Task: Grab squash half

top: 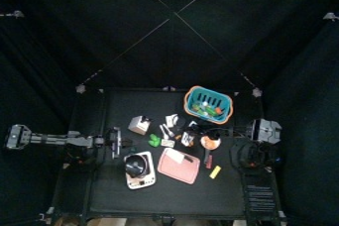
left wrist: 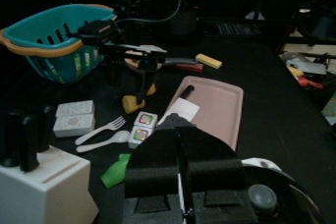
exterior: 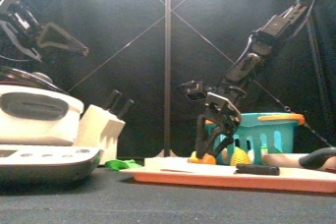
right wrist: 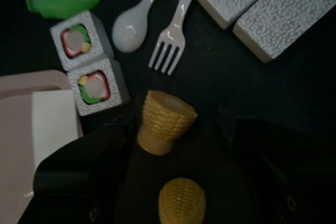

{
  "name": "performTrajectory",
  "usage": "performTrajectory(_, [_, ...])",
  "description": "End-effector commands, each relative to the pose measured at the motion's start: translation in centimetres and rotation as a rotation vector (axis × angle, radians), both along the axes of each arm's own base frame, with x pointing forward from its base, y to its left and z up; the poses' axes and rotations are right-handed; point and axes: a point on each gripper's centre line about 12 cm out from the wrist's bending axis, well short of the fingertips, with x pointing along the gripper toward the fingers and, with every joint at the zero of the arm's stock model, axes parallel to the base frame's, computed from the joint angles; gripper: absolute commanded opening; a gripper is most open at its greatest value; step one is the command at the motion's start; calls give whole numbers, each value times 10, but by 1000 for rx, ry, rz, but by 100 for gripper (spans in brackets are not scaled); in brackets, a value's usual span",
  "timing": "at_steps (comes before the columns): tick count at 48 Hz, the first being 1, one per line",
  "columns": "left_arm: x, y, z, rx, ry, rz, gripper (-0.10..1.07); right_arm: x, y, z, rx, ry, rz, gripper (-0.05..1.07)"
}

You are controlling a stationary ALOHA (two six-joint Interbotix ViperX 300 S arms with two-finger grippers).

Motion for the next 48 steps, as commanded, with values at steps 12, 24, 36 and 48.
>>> performTrajectory(12, [2, 1, 5, -13, -17, 7, 2, -28, 18, 80, -32, -217, -9, 96])
performTrajectory(24, [2, -3, 5, -16, -19, -8, 2, -82, 37, 61, 122, -228, -141, 96])
performTrajectory(36, [2, -4, 5, -16, -19, -13, 2, -112, 46, 51, 268, -252, -274, 96])
performTrajectory(48, [2, -4, 5, -14, -19, -14, 2, -116, 37, 61, 396, -248, -358, 96])
